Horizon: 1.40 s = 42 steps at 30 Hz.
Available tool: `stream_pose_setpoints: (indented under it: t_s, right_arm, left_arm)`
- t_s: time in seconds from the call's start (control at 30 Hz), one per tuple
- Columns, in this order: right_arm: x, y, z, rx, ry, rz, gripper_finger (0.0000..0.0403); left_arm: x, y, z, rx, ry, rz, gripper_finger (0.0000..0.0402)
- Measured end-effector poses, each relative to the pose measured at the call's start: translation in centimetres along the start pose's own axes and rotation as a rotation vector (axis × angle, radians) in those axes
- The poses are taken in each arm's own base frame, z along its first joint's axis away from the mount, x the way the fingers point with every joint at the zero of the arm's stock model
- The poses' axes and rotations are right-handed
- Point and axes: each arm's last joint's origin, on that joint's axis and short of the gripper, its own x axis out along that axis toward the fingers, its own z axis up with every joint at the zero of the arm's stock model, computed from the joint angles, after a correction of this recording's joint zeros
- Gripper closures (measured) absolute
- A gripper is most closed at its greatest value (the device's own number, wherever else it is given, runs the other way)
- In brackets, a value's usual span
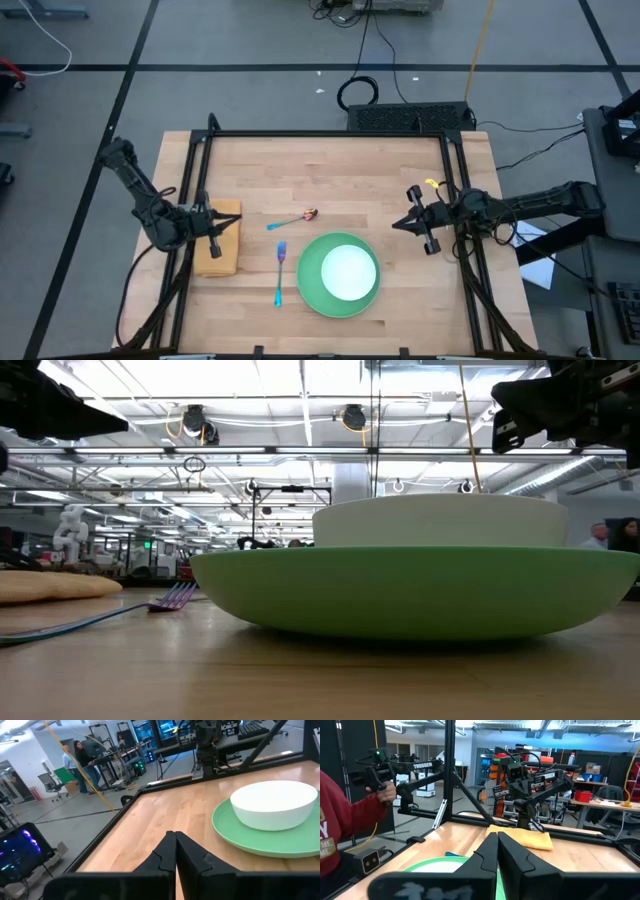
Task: Set table place
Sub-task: Adjust the violet fork and white bowl
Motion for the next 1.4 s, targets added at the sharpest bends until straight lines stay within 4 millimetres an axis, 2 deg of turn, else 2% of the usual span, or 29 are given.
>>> stream_pose_setpoints:
  t_s: [0.7,1.4]
  right_arm:
    - [0.0,-0.02,-0.01,0.003,0.001,-0.004,0.0403]
    - [0.0,-0.02,-0.01,0.002,0.001,-0.005,0.0403]
  left_arm:
    - [0.75,0.39,0.0,-0.117,0.012,0.0,0.0392]
    - [0.78,0.38,0.05,-0.127,0.01,-0.011,0.0392]
